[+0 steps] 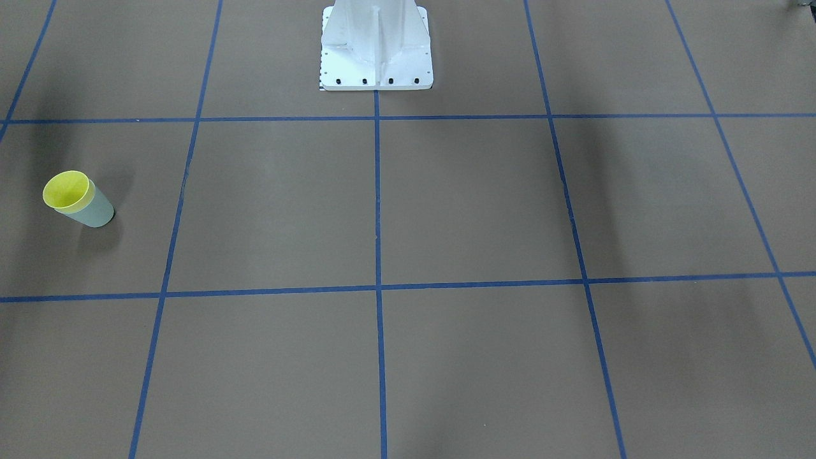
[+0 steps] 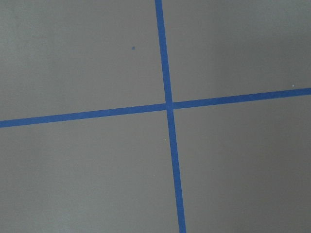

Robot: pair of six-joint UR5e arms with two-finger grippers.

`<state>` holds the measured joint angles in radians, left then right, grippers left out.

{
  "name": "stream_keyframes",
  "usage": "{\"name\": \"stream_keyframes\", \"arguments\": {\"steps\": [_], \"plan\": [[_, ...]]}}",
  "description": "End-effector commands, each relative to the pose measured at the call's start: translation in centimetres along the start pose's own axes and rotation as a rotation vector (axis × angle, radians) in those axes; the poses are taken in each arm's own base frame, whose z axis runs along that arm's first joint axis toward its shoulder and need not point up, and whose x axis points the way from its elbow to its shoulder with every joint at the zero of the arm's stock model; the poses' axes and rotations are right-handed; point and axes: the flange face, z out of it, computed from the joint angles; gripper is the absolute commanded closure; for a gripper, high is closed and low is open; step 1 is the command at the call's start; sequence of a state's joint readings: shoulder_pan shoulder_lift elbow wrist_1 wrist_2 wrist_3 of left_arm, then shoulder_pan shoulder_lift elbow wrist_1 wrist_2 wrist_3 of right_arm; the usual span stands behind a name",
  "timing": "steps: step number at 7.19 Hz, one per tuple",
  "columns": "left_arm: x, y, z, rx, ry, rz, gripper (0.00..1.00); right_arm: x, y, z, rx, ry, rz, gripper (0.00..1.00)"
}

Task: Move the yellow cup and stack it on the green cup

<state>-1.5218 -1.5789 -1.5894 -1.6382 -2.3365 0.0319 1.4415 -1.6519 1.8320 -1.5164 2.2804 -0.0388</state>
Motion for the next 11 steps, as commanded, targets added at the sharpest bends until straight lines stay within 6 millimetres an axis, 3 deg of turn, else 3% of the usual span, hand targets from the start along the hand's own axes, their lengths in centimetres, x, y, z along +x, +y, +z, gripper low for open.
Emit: {"name": "stream_keyframes", "arguments": {"steps": [1, 2, 4, 11], "plan": [[-3.8, 1.9, -4.0, -0.038, -0.01, -0.028, 0.0, 5.3, 2.7, -2.5, -0.022, 0.028, 0.072, 0.01], [-3.7, 2.8, -5.3, -0.037, -0.009, -0.035, 0.0, 6.7, 4.3, -2.0, -0.036, 0.027, 0.113, 0.0], [-4.1, 2.9, -5.1, -0.044, -0.028, -0.047, 0.0, 8.0, 5.3, -0.5, -0.063, 0.035, 0.136, 0.0], [-3.5, 2.2, -5.9, 0.026, -0.04, 0.022, 0.0, 8.2, 5.2, -0.2, -0.066, 0.03, 0.139, 0.0]]}}
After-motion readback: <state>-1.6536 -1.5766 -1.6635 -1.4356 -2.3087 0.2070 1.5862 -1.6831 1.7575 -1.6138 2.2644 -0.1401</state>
